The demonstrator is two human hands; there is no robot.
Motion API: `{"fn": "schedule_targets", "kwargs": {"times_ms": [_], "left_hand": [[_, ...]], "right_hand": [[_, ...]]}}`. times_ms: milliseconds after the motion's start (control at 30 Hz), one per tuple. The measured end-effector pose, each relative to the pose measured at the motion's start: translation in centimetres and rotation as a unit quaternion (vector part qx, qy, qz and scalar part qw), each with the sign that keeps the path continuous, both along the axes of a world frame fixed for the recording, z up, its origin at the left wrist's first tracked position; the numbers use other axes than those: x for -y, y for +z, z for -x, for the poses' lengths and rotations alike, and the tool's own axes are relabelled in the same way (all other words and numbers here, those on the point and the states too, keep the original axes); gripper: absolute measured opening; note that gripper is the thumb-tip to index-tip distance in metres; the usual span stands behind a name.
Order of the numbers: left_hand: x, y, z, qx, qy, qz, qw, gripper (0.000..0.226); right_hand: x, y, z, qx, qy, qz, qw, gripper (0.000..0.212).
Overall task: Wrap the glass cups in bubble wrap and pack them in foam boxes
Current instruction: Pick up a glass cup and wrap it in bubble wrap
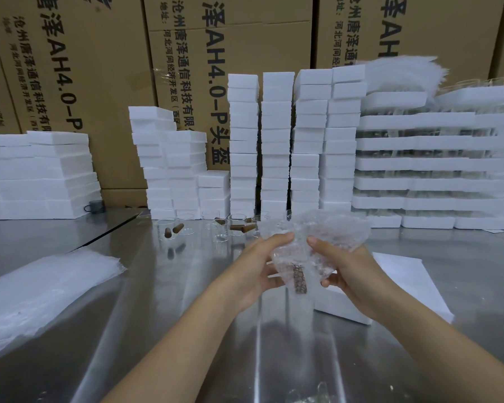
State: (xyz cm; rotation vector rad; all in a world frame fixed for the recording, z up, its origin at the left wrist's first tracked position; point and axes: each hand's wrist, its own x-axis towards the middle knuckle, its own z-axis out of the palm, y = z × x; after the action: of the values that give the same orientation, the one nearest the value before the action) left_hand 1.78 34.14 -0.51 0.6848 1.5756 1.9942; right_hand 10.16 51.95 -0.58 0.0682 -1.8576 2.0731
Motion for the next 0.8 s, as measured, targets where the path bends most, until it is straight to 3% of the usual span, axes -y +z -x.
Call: {"fn": "schedule_targets", "kwargs": {"times_ms": [133, 333, 400, 533, 700, 800], "left_hand": [[-0.1, 0.0, 0.2, 0.011, -0.01, -0.014, 1.0, 0.049], [-0.1, 0.1, 0.1, 0.016, -0.021, -0.015, 1.0, 0.022], [-0.1, 0.2, 0.2, 0.013, -0.013, -0.013, 1.0, 0.028], [0.1, 0.1, 0.4, 0.013, -0.03, 0.015, 0.999, 0.065], [-0.1, 0.1, 0.1, 0.024, -0.047, 0.01, 0.999, 0.077], [-0.2, 0.1, 0.1, 0.042, -0.059, 0.0, 0.997, 0.07]], "right_hand": [[-0.4, -0.1, 0.4, -0.023, -0.028, 0.006, 0.999, 0.015], [-1.0, -0.3, 0.8, -0.027, -0.021, 0.006, 0.999, 0.031], [-1.2, 0.0, 0.6, -0.005, 0.021, 0.02, 1.0, 0.043], [-1.4, 0.2, 0.0, 0.02, 0.143, 0.042, 0.989, 0.047], [-1.3, 0.2, 0.2, -0.013, 0.085, 0.042, 0.995, 0.037], [-1.3, 0.3, 0.2, -0.041, 0.071, 0.017, 0.996, 0.038]]}}
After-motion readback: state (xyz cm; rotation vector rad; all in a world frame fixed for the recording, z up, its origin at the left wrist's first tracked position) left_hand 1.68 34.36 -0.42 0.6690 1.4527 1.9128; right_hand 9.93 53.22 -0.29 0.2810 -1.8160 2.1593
